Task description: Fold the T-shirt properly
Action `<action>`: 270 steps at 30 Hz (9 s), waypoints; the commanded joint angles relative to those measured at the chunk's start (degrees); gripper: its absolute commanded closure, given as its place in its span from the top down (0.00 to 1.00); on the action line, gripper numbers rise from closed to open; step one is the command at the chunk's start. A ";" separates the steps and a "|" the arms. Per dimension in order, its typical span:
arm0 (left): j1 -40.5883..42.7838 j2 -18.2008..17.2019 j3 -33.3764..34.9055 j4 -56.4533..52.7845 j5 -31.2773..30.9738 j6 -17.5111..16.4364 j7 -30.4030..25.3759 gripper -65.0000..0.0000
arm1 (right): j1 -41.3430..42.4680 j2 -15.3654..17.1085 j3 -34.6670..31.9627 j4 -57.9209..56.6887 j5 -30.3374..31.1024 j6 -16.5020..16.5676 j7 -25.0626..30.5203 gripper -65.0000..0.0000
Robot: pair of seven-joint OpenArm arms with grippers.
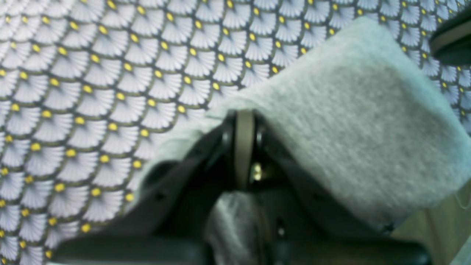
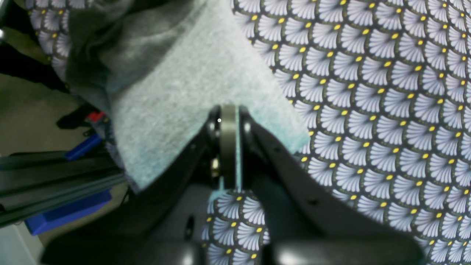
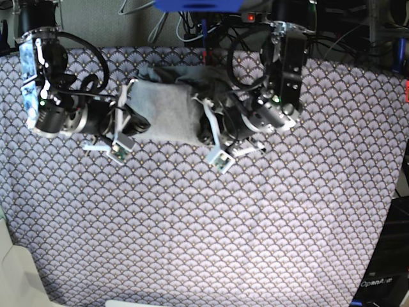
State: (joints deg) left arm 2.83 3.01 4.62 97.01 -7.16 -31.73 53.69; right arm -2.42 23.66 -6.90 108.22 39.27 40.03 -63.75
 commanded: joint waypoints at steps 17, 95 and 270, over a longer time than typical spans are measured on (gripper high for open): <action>0.20 -9.99 -0.27 -3.08 -0.18 -0.49 -0.64 0.00 | 0.79 0.56 0.35 0.83 0.69 -0.03 1.20 0.00; -13.86 -9.38 4.92 -10.46 9.58 -1.11 16.33 0.00 | -3.87 11.37 -6.33 -11.13 0.78 -0.03 18.60 0.00; -21.34 4.34 2.72 -35.61 9.75 -8.27 -4.24 0.00 | -8.27 -0.06 -12.66 -22.73 -11.62 -0.03 36.54 0.00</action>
State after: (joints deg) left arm -18.11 7.16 7.18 61.39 0.99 -40.32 47.72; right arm -10.52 22.72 -19.79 85.73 30.50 40.77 -24.51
